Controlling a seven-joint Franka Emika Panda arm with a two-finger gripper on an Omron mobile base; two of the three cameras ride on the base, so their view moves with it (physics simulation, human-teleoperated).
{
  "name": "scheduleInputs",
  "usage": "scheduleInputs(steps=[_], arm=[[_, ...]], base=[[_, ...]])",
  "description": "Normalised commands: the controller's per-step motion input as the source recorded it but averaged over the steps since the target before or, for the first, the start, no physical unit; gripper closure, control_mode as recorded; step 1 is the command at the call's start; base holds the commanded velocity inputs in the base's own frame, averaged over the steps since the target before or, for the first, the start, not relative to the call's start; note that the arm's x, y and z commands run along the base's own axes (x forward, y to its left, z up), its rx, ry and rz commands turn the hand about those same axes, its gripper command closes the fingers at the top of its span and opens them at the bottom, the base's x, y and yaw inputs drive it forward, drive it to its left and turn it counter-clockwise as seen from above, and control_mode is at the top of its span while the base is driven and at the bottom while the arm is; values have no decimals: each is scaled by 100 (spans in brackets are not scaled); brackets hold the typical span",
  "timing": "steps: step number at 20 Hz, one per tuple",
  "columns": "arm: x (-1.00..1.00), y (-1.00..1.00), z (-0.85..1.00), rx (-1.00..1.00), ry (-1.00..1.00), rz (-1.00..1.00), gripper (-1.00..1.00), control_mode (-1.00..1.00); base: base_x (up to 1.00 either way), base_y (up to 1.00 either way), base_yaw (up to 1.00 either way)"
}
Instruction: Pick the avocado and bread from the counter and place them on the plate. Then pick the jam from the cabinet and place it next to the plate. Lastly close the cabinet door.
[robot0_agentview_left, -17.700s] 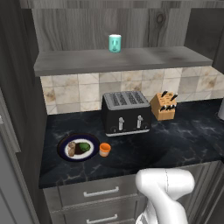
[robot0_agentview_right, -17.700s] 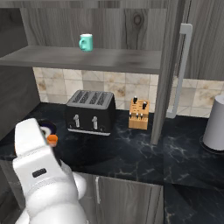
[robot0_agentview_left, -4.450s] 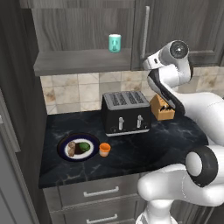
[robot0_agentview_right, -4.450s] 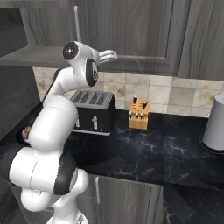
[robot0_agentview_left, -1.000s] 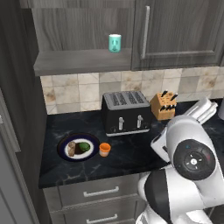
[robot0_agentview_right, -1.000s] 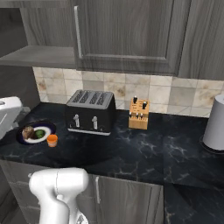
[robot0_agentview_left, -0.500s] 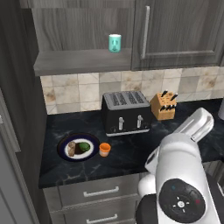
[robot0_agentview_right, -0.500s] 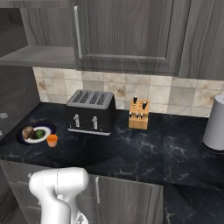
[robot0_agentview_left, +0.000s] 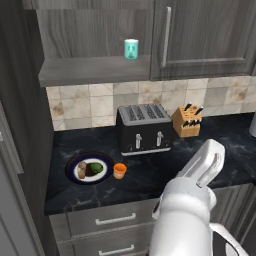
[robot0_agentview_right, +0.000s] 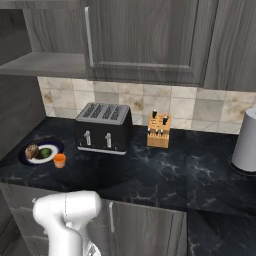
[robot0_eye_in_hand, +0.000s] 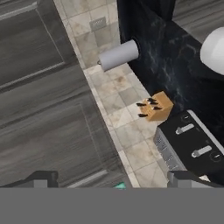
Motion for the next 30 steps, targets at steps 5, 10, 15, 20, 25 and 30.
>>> scheduleInputs(steps=[5,10,15,20,25,30], arm=[[-31,33,-9,-13,0,0,-100,-100],[-28,33,-4,-14,0,0,-100,-100],[-35,33,0,-16,0,0,-100,-100],[-31,32,0,-18,0,0,-100,-100],[-14,37,0,-20,0,0,-100,-100],[-3,32,0,-16,1,0,-100,-100]], base=[[0,0,0],[0,0,0],[0,0,0],[0,0,0],[0,0,0],[0,0,0]])
